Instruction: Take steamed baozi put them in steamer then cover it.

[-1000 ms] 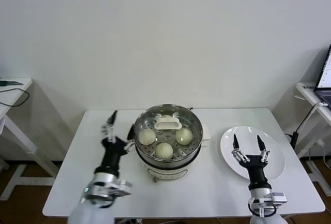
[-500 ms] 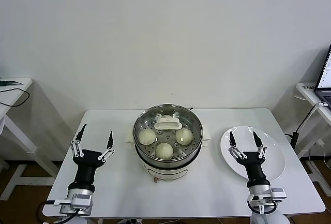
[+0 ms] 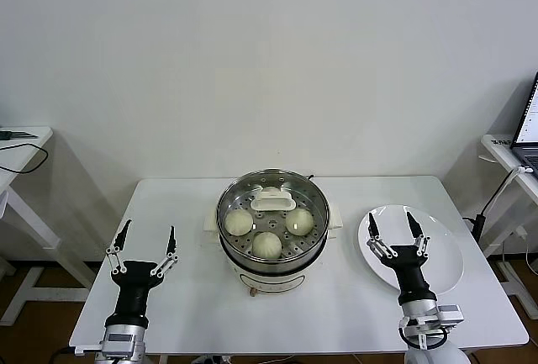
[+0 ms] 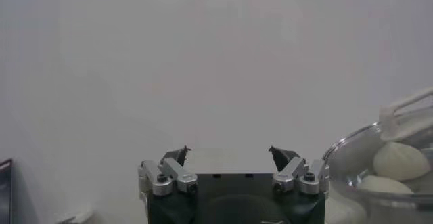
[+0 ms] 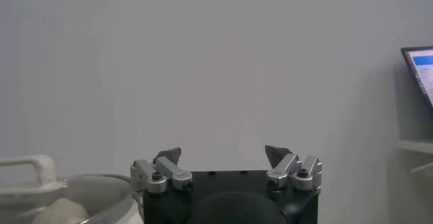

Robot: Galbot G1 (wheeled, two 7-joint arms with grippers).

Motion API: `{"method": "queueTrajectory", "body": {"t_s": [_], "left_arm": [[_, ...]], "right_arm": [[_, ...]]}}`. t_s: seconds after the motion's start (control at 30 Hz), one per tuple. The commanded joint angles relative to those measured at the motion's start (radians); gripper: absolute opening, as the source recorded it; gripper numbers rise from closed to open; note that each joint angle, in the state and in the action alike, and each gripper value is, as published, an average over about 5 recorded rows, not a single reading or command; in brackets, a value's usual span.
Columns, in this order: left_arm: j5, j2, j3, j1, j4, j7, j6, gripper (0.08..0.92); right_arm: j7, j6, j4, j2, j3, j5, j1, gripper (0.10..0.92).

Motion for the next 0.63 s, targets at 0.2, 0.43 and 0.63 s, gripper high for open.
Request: {"method": "queueTrajectory", "body": {"t_s": [0.2,0.43,0.63], "left_arm": [[-0.040,-0.006,-0.017,0.042,-0.001,0.001,-0.043,0.823],[-0.040,0.001,-0.025,0.055,-0.015,0.020,-0.030,0.823],[-0.045,0.010,-0.035,0.054,-0.023,0.044,-0.014,0.823]], "right_arm": [[0.004,-0.026,0.026,-0.007,-0.009,-0.012,-0.010,0.823],[0.002,-0.037,0.032,-0.011,-0.020,-0.011,-0.018,0.823],[-0.002,-0.054,0.034,-0.018,-0.024,-0.001,-0.017,0.823]]}}
